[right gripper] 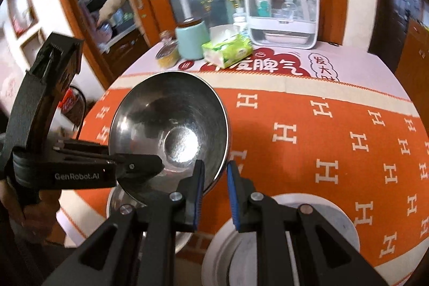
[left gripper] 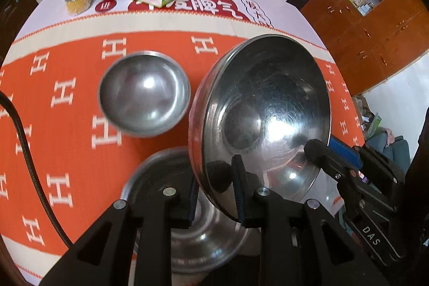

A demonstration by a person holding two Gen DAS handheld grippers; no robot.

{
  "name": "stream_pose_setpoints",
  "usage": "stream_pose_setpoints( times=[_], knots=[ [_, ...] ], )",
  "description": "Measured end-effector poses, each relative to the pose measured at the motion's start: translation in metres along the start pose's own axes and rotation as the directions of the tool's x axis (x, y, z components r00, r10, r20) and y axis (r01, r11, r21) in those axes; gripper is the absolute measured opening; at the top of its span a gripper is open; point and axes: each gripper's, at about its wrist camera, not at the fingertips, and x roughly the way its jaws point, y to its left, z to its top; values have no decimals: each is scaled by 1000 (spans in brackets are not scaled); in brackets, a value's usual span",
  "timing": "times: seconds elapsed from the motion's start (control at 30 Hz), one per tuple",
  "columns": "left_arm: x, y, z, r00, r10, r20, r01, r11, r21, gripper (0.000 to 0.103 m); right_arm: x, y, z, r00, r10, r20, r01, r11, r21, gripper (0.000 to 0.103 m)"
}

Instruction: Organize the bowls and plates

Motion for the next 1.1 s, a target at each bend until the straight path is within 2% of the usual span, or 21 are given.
stream_pose_setpoints(
  times=[0.3,0.63,0.83,1.0,1.1],
  knots=[
    [-2,10,-37,999,9,-49,-11,999,-41,21,-1,25,-22,996,7,-87,-19,989,-145,17],
    [8,21,-69,990,35,-137,-45,996,-75,21,16,40,-41,977,18,-213,-61,978,-199,17],
    [15,24,-74,981,43,-188,-60,995,-84,21,29,46,-46,961,7,-275,-68,974,-214,17],
    [21,24,-76,976,58,-211,-75,994,-73,22,33,50,-48,955,0,-295,-70,971,-229,20],
    [23,23,-74,974,70,-216,-87,994,-66,27,34,49,-46,955,6,-297,-75,973,-220,21]
  ],
)
